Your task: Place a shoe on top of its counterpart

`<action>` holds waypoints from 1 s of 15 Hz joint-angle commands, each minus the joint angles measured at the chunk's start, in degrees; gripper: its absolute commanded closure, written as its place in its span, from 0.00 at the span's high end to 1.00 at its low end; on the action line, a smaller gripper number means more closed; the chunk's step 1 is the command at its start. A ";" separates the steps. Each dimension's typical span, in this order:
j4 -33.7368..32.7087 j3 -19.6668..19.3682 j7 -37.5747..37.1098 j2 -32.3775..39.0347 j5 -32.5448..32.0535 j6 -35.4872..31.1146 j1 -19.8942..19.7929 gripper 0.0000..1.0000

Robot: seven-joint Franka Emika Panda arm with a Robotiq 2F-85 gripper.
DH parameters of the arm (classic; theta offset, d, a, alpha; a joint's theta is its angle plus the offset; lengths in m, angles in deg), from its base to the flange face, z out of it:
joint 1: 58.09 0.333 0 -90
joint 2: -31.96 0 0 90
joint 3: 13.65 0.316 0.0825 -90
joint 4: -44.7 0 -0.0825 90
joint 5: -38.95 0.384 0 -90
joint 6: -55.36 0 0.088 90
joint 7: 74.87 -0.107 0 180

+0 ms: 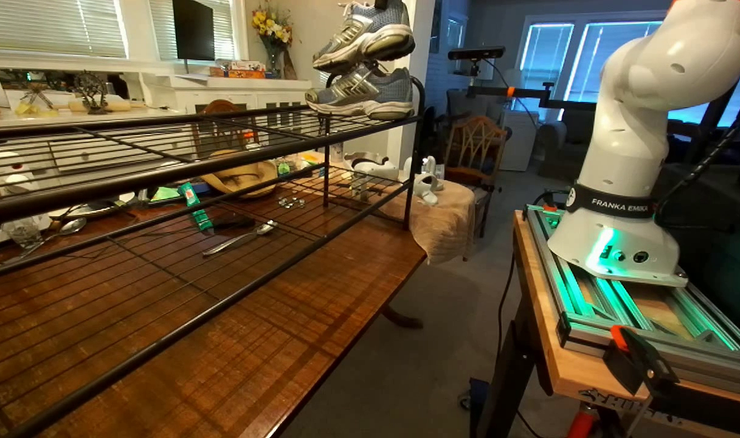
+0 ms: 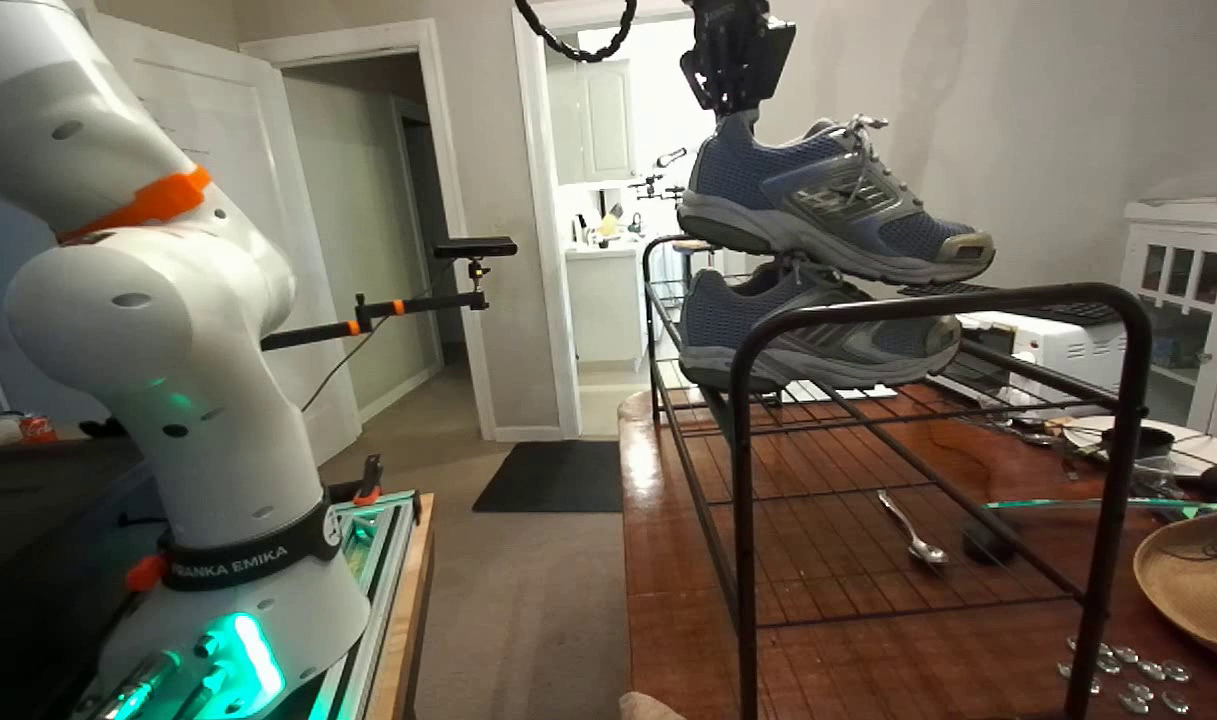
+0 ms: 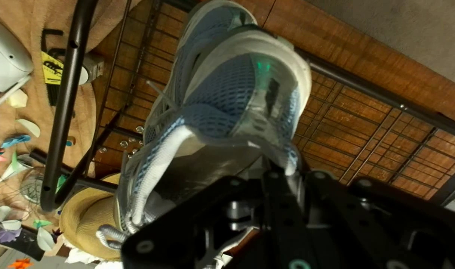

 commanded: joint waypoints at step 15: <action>-1.45 1.50 6.60 -1.99 -3.11 4.87 1.26 0.02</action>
